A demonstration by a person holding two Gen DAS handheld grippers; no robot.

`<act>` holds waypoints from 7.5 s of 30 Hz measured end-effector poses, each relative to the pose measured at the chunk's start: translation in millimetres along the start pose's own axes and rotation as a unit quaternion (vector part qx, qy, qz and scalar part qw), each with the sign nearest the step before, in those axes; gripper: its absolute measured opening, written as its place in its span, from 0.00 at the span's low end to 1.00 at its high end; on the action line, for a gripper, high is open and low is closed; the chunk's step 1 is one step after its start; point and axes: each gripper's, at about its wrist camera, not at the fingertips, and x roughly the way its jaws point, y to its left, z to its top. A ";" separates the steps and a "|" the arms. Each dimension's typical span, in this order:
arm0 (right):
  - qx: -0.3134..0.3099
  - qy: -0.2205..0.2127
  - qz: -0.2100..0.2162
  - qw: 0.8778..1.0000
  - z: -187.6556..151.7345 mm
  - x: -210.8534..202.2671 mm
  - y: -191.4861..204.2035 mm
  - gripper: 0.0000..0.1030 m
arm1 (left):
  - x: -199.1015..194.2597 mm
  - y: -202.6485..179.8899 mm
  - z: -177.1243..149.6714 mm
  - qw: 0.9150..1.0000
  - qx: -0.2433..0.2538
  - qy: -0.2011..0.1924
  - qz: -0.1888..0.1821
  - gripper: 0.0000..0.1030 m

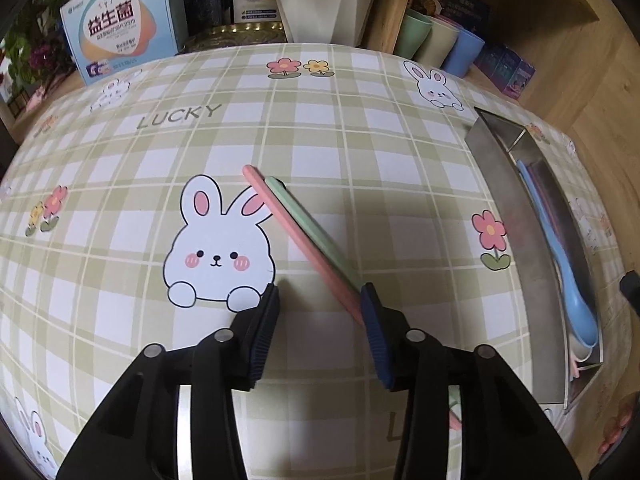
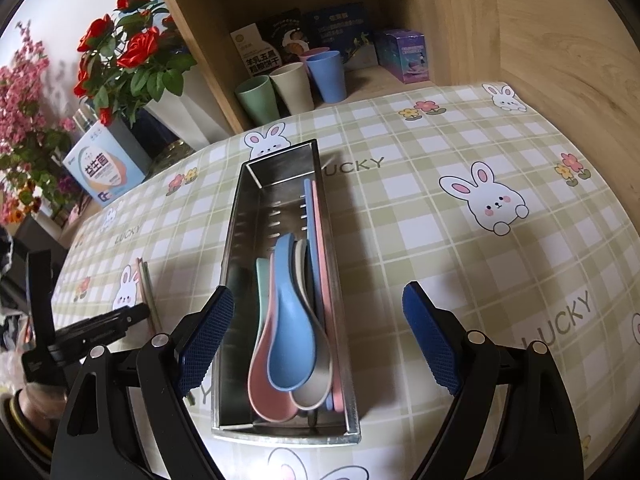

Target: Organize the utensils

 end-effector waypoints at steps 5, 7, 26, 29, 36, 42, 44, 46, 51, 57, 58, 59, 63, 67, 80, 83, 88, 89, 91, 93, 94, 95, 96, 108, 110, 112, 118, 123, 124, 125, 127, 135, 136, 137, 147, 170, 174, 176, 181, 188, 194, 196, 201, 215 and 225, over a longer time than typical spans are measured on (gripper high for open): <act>0.001 -0.001 -0.002 1.000 0.1 -1.5 -0.6 0.81 | -0.2 0.2 0.4 1.000 0.006 0.001 0.016 0.50; 0.001 -0.002 -0.003 1.000 -0.4 -2.2 -0.8 0.81 | 0.7 -1.8 1.7 1.000 0.010 0.002 0.024 0.51; -0.045 0.011 -0.012 0.999 -3.8 -20.4 34.0 0.81 | -6.7 26.6 -10.9 1.000 0.011 0.001 0.018 0.06; -0.065 0.012 -0.020 0.998 -6.2 -20.9 50.1 0.81 | -10.0 35.0 -16.0 1.000 0.004 -0.001 0.013 0.05; -0.089 0.024 0.018 0.996 -15.0 -12.1 85.4 0.81 | -19.6 64.5 -29.4 1.000 -0.012 -0.007 0.005 0.05; -0.132 0.031 0.049 0.990 -30.0 11.5 133.1 0.81 | -30.6 94.5 -43.6 1.000 -0.013 -0.019 0.011 0.05; -0.158 0.030 0.055 0.985 -34.4 20.6 151.6 0.81 | -33.8 105.3 -47.3 1.000 -0.017 -0.021 0.013 0.05; -0.180 0.034 0.064 0.981 -36.8 31.3 167.8 0.81 | -36.7 116.2 -50.3 0.999 -0.024 -0.025 0.011 0.05; -0.212 0.071 0.052 0.973 -36.6 76.3 193.5 0.62 | -39.7 133.2 -55.8 0.998 -0.043 -0.032 -0.011 0.06; -0.220 0.103 0.032 0.970 -35.9 109.3 195.2 0.34 | -39.9 139.4 -58.2 0.997 -0.056 -0.039 -0.031 0.07; -0.218 0.105 0.033 0.970 -36.6 111.2 194.6 0.31 | -39.9 140.9 -59.0 0.997 -0.058 -0.040 -0.035 0.07; -0.218 0.101 0.035 0.970 -37.5 111.5 194.6 0.29 | -39.7 141.7 -59.0 0.996 -0.061 -0.041 -0.039 0.07; -0.248 0.095 0.026 0.964 -42.9 113.5 201.8 0.22 | -39.6 142.8 -59.8 0.996 -0.065 -0.043 -0.044 0.07; -0.228 0.093 0.049 0.968 -44.9 111.3 198.7 0.07 | -40.4 141.4 -62.2 0.996 -0.063 -0.050 -0.041 0.07; -0.170 0.057 0.079 0.981 -73.2 86.6 177.3 0.06 | -40.6 138.0 -61.9 0.997 -0.051 -0.053 -0.031 0.07; -0.149 0.060 0.094 0.983 -78.3 81.9 171.2 0.06 | -40.5 137.6 -62.8 0.997 -0.054 -0.055 -0.028 0.07; -0.134 0.060 0.103 0.984 -80.1 77.8 166.9 0.06 | -40.5 135.6 -61.4 0.997 -0.052 -0.053 -0.018 0.07; -0.131 0.058 0.106 0.984 -79.8 75.9 166.3 0.06 | -40.5 135.5 -61.1 0.997 -0.052 -0.052 -0.018 0.07; -0.128 0.053 0.112 0.984 -78.2 71.8 166.1 0.06 | -40.4 134.7 -60.2 0.997 -0.050 -0.049 -0.015 0.07; -0.124 0.044 0.119 0.984 -74.2 65.6 165.3 0.06 | -40.2 131.7 -59.5 0.998 -0.041 -0.048 -0.005 0.07; -0.122 0.039 0.122 0.984 -72.2 62.5 164.8 0.06 | -40.2 129.6 -58.8 0.998 -0.036 -0.046 0.001 0.07; -0.119 0.030 0.126 0.984 -68.9 57.0 163.8 0.06 | -40.1 129.1 -58.5 0.998 -0.035 -0.044 0.002 0.07; -0.116 0.021 0.130 0.984 -65.7 51.4 162.7 0.06 | -40.1 129.9 -57.5 0.998 -0.040 -0.041 0.000 0.06; -0.072 -0.031 0.089 0.993 -1.7 21.2 76.6 0.06 | -52.1 103.4 -46.1 0.998 -0.052 -0.025 -0.037 0.05; -0.067 -0.025 0.062 0.995 10.3 25.1 52.3 0.06 | -56.4 90.7 -38.5 0.997 -0.053 -0.027 -0.055 0.05; -0.069 -0.019 0.048 0.996 16.5 28.9 38.8 0.06 | -59.2 78.0 -32.5 0.996 -0.051 -0.029 -0.067 0.05; -0.070 -0.005 0.033 0.997 22.1 37.3 14.3 0.06 | -62.0 39.1 -12.7 0.992 -0.055 -0.025 -0.108 0.05; -0.073 0.002 0.027 0.997 25.7 44.9 9.0 0.06 | -63.3 10.0 0.8 0.988 -0.053 -0.021 -0.141 0.05; -0.073 0.004 0.028 0.997 25.9 45.4 9.2 0.06 | -63.8 5.6 2.7 0.988 -0.052 -0.021 -0.144 0.05; -0.074 0.006 0.030 0.997 26.6 47.6 8.4 0.06 | -63.9 -0.4 4.9 0.987 -0.050 -0.021 -0.149 0.05; -0.073 0.008 0.030 0.997 26.7 49.3 8.9 0.06 | -62.2 -7.2 7.5 0.987 -0.050 -0.017 -0.155 0.05; -0.066 0.011 0.033 0.997 29.2 53.2 9.0 0.06 | -53.7 -27.9 16.0 0.984 -0.062 0.001 -0.170 0.05; -0.065 0.010 0.035 0.997 28.9 52.2 9.3 0.06 | -53.2 -29.9 16.9 0.983 -0.062 0.002 -0.171 0.05; -0.061 0.010 0.041 0.997 28.4 50.8 9.3 0.07 | -53.1 -32.4 17.5 0.983 -0.062 0.003 -0.173 0.05; -0.036 -0.021 0.021 0.999 31.0 18.8 -2.2 0.08 | -47.2 -73.2 23.8 0.977 -0.063 0.026 -0.203 0.05; -0.013 -0.012 -0.013 1.000 24.7 5.7 -46.3 0.58 | -4.1 -163.1 40.8 0.973 -0.091 0.094 -0.192 0.05; -0.005 -0.007 -0.010 1.000 23.1 6.7 -49.3 0.66 | 0.5 -166.0 40.3 0.972 -0.100 0.097 -0.190 0.05; -0.001 -0.003 -0.007 1.000 21.7 7.7 -50.8 0.66 | 2.4 -166.8 40.9 0.972 -0.102 0.099 -0.188 0.05; 0.003 0.000 -0.008 1.000 18.9 7.2 -51.9 0.66 | 7.2 -172.7 44.5 0.971 -0.092 0.097 -0.196 0.05; 0.005 -0.001 -0.014 1.000 17.8 0.1 -52.0 0.72 | 11.4 -174.1 51.0 0.968 -0.070 0.093 -0.220 0.15; 0.001 -0.004 -0.025 1.000 16.9 -9.9 -45.1 0.74 | -8.2 -159.9 49.8 0.976 -0.039 0.063 -0.203 0.34; 0.000 -0.007 -0.027 1.000 17.9 -13.7 -42.1 0.78 | -18.7 -151.1 48.4 0.980 -0.027 0.048 -0.189 0.41; -0.010 -0.019 -0.032 0.999 21.8 -27.5 -25.9 0.82 | -43.3 -125.2 46.4 0.988 -0.008 0.018 -0.151 0.63; -0.047 -0.056 -0.003 0.997 26.0 -73.1 49.8 0.84 | -138.8 -32.5 35.4 0.991 0.021 -0.102 -0.087 0.92; -0.072 -0.094 0.019 0.993 6.0 -110.1 124.1 0.84 | -225.0 51.0 5.7 0.980 0.030 -0.199 -0.002 0.94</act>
